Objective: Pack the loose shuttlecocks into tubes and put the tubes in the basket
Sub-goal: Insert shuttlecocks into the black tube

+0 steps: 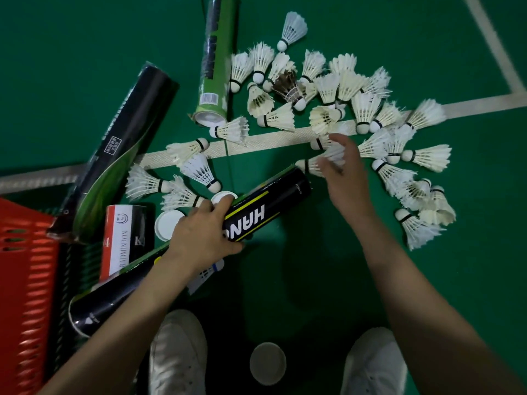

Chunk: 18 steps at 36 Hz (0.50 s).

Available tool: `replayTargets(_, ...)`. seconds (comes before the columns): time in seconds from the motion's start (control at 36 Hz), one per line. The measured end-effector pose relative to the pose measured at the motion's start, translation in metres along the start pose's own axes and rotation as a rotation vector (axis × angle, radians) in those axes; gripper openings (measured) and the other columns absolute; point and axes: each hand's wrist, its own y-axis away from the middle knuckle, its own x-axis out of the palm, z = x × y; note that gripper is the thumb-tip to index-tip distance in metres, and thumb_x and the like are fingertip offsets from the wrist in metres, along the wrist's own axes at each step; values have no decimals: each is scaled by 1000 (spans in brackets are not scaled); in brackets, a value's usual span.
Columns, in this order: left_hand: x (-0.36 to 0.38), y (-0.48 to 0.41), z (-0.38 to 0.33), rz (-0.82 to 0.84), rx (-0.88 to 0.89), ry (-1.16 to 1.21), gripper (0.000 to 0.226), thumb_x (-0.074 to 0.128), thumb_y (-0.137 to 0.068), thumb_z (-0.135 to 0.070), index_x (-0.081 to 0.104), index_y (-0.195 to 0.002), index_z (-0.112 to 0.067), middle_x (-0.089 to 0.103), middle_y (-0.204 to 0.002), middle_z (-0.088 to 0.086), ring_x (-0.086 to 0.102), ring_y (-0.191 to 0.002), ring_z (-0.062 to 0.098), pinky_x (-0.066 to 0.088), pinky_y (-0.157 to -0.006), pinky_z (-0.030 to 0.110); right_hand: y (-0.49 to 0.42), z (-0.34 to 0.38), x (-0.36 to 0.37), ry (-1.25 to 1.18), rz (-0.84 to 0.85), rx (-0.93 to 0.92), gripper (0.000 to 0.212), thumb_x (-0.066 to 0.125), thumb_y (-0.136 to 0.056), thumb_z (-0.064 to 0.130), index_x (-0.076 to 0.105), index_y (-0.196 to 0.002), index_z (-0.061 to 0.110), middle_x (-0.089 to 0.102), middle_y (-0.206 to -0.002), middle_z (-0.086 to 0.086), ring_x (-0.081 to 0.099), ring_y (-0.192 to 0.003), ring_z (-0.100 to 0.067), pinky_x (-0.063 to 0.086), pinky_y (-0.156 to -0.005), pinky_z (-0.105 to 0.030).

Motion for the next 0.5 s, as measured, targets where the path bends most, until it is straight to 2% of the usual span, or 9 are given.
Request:
replayTargets(0.08, -1, 3, -4, -16, 17, 23, 92, 74, -66, -53, 26, -141, -31, 49, -113, 6, 50, -109, 31, 46, -83, 37, 6, -1, -5, 14, 99, 37, 36, 50, -96, 16, 42, -131, 21, 50, -90, 14, 51, -78, -4, 41, -76, -21)
replayTargets(0.17, -5, 4, -6, -45, 10, 32, 95, 74, -66, -54, 24, -143, -31, 49, -116, 6, 51, -110, 30, 44, -83, 36, 7, -2, -11, 3, 90, 42, 36, 49, -97, 16, 41, -132, 18, 48, -90, 18, 52, -85, -10, 43, -82, -27)
replayTargets(0.25, -9, 4, -7, -64, 26, 2, 95, 74, -67, -53, 23, -144, -30, 49, -115, 6, 52, -108, 30, 43, -80, 35, 5, -1, -21, -7, 52, 62, 37, 49, -97, 15, 39, -133, 16, 48, -89, 12, 50, -81, -11, 42, -68, -13)
replayTargets(0.31, -11, 4, -7, -66, 43, -22, 95, 74, -67, -53, 23, -145, -30, 49, -116, 6, 52, -108, 29, 43, -81, 34, 5, 1, -27, -12, 89, 81, 37, 48, -98, 15, 39, -133, 18, 46, -85, 9, 46, -72, -9, 37, -58, -8)
replayTargets(0.33, -12, 4, -8, -65, 58, -25, 95, 74, -67, -52, 24, -144, -31, 49, -117, 6, 52, -108, 28, 44, -81, 34, 5, 3, -29, -14, 129, 88, 37, 47, -98, 17, 39, -134, 19, 46, -85, 10, 46, -71, -6, 37, -58, -7)
replayTargets(0.36, -12, 4, -10, -62, 80, -23, 94, 74, -67, -52, 24, -144, -31, 49, -117, 5, 51, -108, 28, 44, -83, 34, 6, 6, -29, -18, 175, 94, 36, 45, -99, 20, 39, -134, 21, 48, -89, 12, 48, -74, -2, 38, -63, -5)
replayTargets(0.42, -11, 3, -17, -61, 123, -24, 93, 74, -66, -52, 26, -143, -32, 50, -117, 5, 51, -109, 28, 44, -84, 35, 11, 11, -24, -37, 275, 115, 37, 39, -101, 34, 38, -137, 26, 53, -114, 12, 51, -99, -2, 37, -89, -14)
replayTargets(0.44, -10, 2, -20, -57, 133, -28, 92, 74, -66, -51, 27, -142, -31, 50, -117, 6, 51, -109, 28, 44, -84, 35, 14, 13, -21, -46, 328, 129, 41, 34, -101, 42, 34, -140, 29, 48, -132, 9, 45, -115, -4, 30, -100, -21)
replayTargets(0.5, -10, -1, -25, -41, 118, -26, 92, 75, -66, -49, 26, -142, -31, 50, -117, 6, 51, -109, 29, 44, -84, 35, 17, 17, -13, -46, 407, 138, 54, 24, -98, 52, 22, -147, 30, 28, -152, 7, 27, -132, -5, 17, -105, -25)
